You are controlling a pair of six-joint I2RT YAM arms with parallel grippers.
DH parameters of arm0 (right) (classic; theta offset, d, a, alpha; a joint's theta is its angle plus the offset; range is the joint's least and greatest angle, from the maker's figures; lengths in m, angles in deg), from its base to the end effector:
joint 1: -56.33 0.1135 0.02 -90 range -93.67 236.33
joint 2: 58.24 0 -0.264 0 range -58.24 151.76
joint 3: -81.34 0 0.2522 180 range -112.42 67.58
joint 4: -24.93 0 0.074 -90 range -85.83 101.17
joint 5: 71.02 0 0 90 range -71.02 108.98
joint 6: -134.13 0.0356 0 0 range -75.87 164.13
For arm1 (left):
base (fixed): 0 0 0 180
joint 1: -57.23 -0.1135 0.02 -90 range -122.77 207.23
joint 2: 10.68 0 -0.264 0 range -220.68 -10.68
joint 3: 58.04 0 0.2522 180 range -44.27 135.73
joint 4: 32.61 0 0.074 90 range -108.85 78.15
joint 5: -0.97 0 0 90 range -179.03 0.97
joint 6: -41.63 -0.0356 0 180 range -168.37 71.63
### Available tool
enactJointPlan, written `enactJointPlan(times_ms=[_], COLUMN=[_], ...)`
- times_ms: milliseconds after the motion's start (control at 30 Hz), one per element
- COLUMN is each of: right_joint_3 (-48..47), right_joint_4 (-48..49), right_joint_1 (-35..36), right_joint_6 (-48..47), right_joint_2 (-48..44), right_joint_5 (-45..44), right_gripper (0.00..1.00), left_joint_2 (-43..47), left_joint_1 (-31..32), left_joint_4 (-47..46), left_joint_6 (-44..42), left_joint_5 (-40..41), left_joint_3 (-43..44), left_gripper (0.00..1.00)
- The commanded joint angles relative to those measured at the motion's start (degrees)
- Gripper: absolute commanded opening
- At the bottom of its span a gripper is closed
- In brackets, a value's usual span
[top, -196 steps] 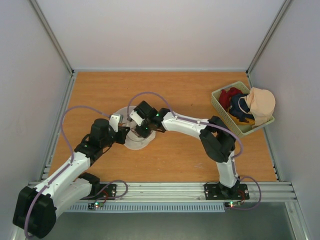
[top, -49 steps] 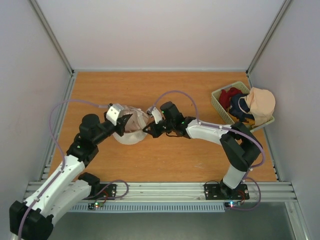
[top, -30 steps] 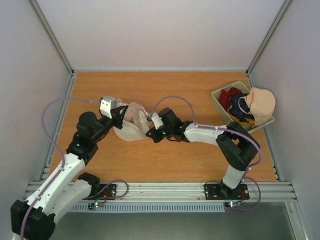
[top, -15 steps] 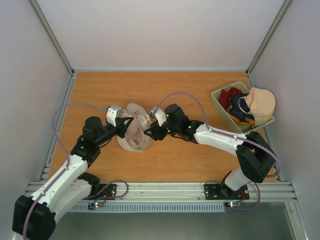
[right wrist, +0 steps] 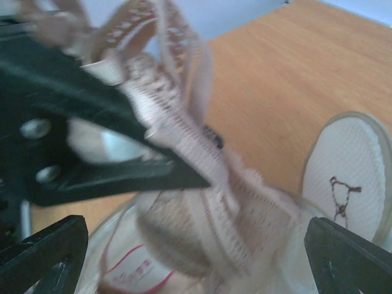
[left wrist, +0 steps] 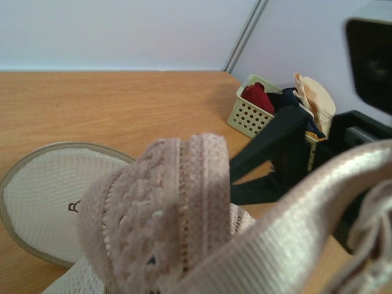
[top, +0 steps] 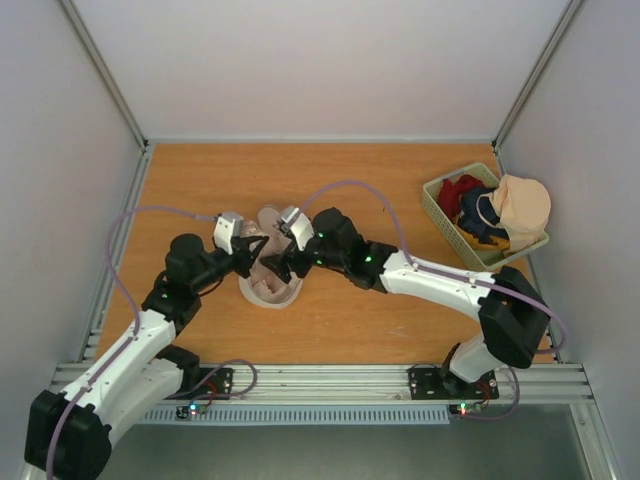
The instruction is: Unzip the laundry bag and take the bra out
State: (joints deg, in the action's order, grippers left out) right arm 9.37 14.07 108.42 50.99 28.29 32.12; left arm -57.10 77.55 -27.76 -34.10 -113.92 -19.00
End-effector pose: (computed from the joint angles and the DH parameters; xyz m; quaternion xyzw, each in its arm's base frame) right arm 0.2064 0.2782 0.2670 -0.3794 0.7517 0.3453 0.4144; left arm 0.1748 -0.0807 0.2498 0.1752 0.7519 -0.3424 0.5354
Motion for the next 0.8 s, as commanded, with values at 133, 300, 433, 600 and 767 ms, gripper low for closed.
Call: enactJointPlan(times_ms=[133, 300, 433, 600, 767], right_joint_3=[-4.5, -6.5, -6.4, -6.6, -6.7], right_joint_4=[6.3, 4.4, 4.0, 2.0, -0.5], right_joint_1=[0.5, 0.5, 0.5, 0.6, -1.7], right_joint_6=[0.7, 0.4, 0.3, -0.4, -0.5], right_joint_2=[7.2, 9.4, 9.1, 7.9, 5.5], right_joint_5=[-3.3, -2.3, -1.4, -1.4, 3.2], right_gripper=[0.98, 0.75, 0.35, 0.08, 0.01], left_joint_2=[1.1, 1.2, 1.2, 1.2, 2.4], left_joint_1=[0.0, 0.1, 0.1, 0.1, 0.0], left_joint_4=[-4.1, -4.0, -4.1, -3.7, -1.3], left_joint_6=[3.5, 3.1, 2.5, 2.8, 1.6], left_joint_5=[-1.5, -1.1, -0.6, 0.5, 3.2], left_joint_3=[0.7, 0.8, 0.8, 0.5, 1.3], left_gripper=[0.01, 0.01, 0.01, 0.04, 0.87])
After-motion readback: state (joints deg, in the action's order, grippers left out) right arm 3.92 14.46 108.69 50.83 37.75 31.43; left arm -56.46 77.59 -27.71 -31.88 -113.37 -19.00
